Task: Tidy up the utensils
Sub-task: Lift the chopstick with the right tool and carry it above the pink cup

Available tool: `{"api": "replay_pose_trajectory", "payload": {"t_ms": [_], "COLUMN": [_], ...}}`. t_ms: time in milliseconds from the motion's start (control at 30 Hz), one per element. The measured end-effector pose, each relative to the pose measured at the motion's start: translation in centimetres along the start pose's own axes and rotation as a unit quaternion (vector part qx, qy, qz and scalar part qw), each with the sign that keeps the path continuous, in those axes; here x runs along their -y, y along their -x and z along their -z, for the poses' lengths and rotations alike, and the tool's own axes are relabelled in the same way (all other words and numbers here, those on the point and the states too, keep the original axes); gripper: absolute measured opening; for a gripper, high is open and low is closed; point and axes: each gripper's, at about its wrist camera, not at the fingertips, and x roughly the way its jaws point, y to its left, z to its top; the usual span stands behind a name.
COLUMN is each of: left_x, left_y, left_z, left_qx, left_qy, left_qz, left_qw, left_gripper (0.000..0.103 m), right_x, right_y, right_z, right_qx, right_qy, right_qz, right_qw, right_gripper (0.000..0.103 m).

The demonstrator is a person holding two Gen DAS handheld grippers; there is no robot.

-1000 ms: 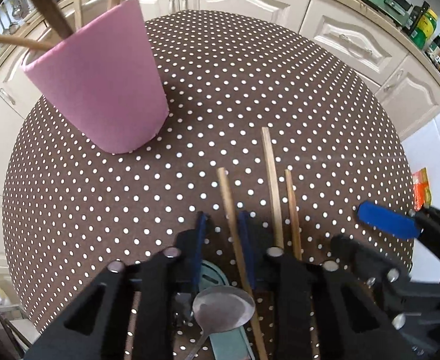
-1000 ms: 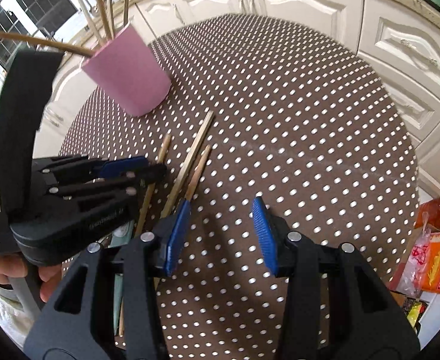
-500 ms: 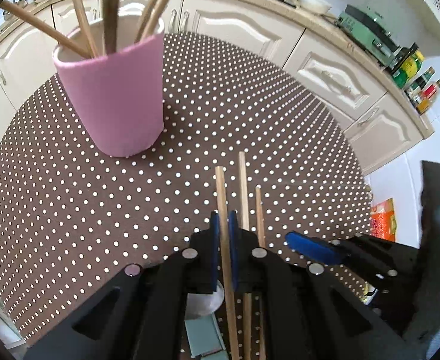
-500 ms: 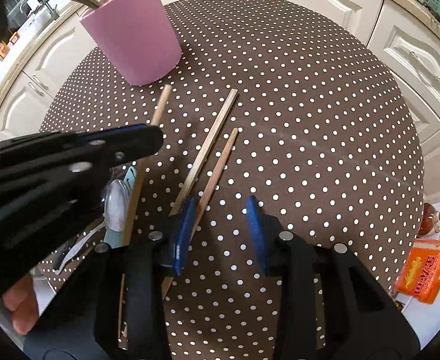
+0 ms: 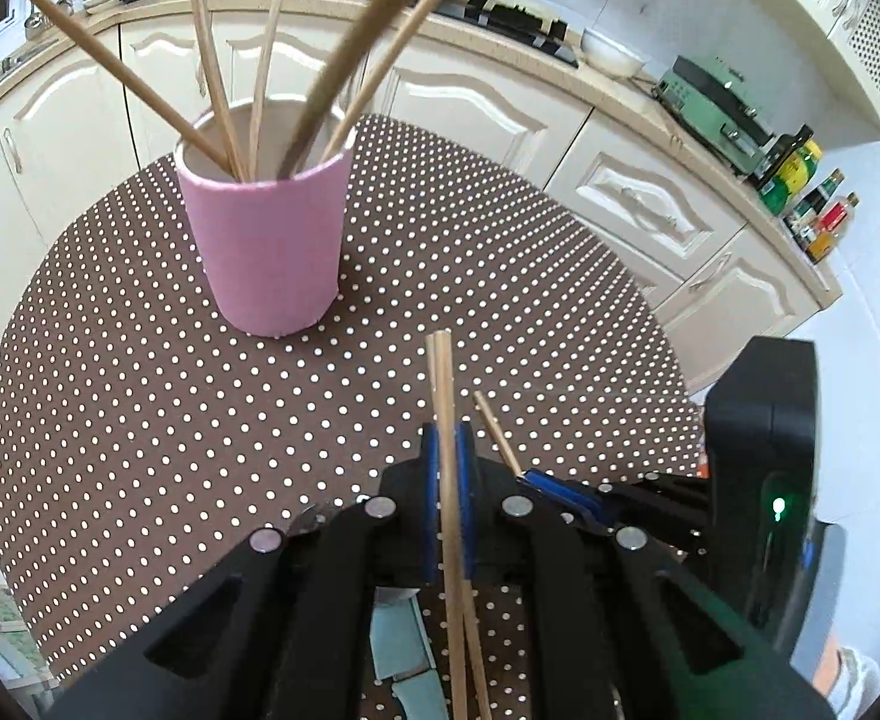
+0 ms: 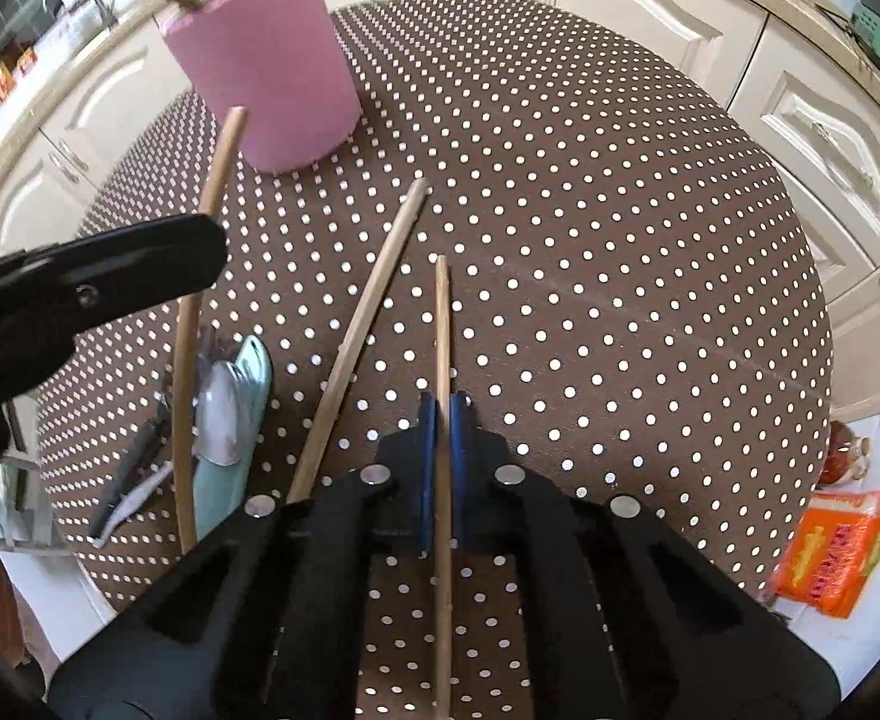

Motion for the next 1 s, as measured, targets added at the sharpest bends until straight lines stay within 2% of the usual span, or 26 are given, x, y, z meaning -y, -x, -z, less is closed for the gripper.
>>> {"api": "replay_pose_trajectory", "payload": {"t_ms": [200, 400, 600, 633, 767, 1000], "left_x": [0.6, 1.4, 2.6, 2.8, 3.3, 2.7], "left_y": [1.5, 5.0, 8.0, 8.4, 10.7, 15.0], "left_z": [-0.7, -0.4, -0.2, -0.2, -0.3, -1.0], "left_qx": [0.022, 0.069, 0.115, 0.122, 0.165, 0.260], "left_qy": [0.007, -0.017, -0.039, -0.042, -0.059, -0.068], "left_qz": [0.018, 0.036, 0.050, 0.051, 0.041, 0.004], "left_qw": [0.9996, 0.9968, 0.9913, 0.9904, 0.9837, 0.9633], "left_gripper": [0.005, 0.005, 0.005, 0.005, 0.005, 0.005], "right_x": [2.3, 2.5, 2.2, 1.1, 0.2, 0.3], "right_y": [3.7, 8.8, 11.5, 11.6, 13.2, 15.0], "right_z": [0.1, 0.4, 0.9, 0.3, 0.0, -1.4], "right_qx": [0.063, 0.150, 0.194, 0.201, 0.233, 0.309], "right_qy": [-0.014, -0.018, -0.006, -0.004, 0.008, 0.012], "right_qz": [-0.031, -0.092, -0.117, -0.118, -0.121, -0.108], "right_qw": [0.997, 0.984, 0.974, 0.973, 0.965, 0.945], "right_gripper": [0.005, 0.005, 0.005, 0.005, 0.005, 0.005]}}
